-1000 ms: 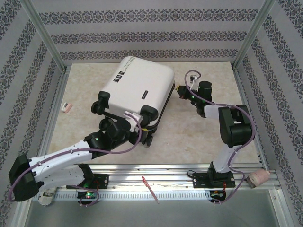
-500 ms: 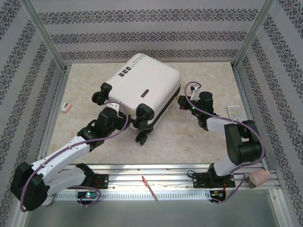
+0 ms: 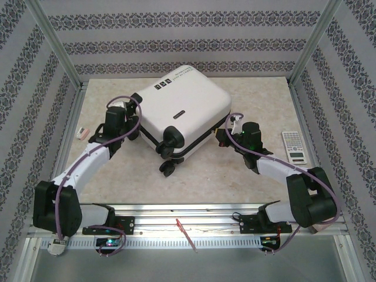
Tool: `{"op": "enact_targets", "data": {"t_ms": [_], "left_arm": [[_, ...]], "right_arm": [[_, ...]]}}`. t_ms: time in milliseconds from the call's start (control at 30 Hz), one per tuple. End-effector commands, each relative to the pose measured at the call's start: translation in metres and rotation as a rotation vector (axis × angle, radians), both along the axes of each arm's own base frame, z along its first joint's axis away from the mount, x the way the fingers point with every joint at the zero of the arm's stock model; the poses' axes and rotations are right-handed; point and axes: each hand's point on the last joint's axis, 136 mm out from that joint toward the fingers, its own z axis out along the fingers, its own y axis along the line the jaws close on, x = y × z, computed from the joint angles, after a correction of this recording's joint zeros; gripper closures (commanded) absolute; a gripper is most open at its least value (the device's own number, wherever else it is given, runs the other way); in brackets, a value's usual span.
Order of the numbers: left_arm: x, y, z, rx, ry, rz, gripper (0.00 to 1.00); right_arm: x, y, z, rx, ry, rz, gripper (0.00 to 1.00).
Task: Pack the luggage
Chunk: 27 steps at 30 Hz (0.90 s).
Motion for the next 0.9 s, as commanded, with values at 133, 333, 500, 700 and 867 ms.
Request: {"op": "enact_targets", "data": {"t_ms": [133,333,500,700,867], "left_arm": [[-0.035,-0.030,0.058,-0.163,-0.063,-0.147,0.37],[-0.099,-0.077,0.078,-0.231,-0.074,-0.374,0.33],[-0.139,-0.135,0.067,-0.186,-0.035,-0.615,0.27],[-0.143,-0.167,0.039,-0.064,0.062,-0.690,0.27],[-0.139,-0.170,0.029,0.021,0.105,-0.681,0.27]], "right_arm": [[-0.005,0.007,0.000,-0.036,-0.033,0.024,1.00],[-0.002,0.008,0.000,-0.035,-0.032,0.030,1.00],[0.001,0.010,0.003,-0.028,-0.032,0.035,1.00],[0.001,0.011,0.003,-0.029,-0.027,0.041,1.00],[0.001,0.009,0.002,-0.032,-0.024,0.036,1.00]]}}
